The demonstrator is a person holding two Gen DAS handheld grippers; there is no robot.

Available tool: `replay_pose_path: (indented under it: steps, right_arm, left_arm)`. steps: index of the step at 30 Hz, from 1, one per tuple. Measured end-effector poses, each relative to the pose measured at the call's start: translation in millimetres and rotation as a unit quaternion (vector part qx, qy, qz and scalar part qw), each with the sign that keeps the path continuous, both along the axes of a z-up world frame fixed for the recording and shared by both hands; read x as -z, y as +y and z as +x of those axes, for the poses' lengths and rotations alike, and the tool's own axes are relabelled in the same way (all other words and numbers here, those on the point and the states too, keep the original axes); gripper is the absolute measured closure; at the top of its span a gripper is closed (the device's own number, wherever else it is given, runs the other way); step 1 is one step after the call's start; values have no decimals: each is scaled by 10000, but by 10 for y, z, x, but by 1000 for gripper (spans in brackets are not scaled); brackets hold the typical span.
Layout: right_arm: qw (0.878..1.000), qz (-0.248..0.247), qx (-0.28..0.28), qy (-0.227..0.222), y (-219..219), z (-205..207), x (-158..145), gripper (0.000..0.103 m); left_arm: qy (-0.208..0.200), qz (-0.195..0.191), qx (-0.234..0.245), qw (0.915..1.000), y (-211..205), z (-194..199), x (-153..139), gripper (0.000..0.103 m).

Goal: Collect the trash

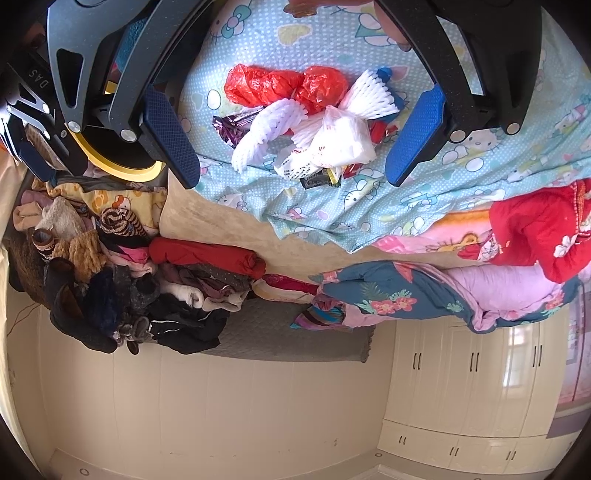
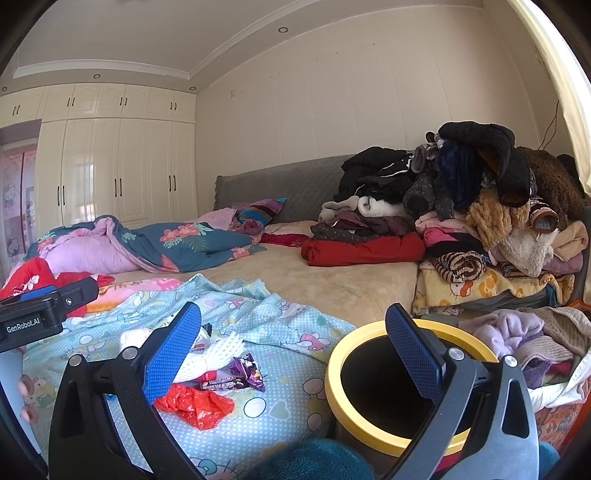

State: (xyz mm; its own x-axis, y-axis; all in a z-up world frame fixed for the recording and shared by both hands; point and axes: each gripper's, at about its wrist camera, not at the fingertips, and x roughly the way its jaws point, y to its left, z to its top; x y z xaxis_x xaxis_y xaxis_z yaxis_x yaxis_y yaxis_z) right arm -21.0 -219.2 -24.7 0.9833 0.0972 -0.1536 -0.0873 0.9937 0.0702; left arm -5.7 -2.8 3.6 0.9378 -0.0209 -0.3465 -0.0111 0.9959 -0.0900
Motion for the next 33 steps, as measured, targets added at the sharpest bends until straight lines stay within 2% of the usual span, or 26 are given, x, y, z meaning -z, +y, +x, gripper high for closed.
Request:
replay_pose_path:
  steps: [17, 25, 33]
  right_arm:
    - [9999, 6, -65, 78, 17, 28, 27, 6]
    - [9977, -169, -535, 393, 257, 166, 96, 6]
    - [9926, -290, -1061, 515, 604, 356, -30, 6]
  left_arm:
    - [-20, -12, -24, 10000, 26, -1, -31, 11]
    - [-41, -145, -351, 9993, 227, 89, -15, 11]
    - [-91, -342, -809, 9961, 590, 131, -2, 11]
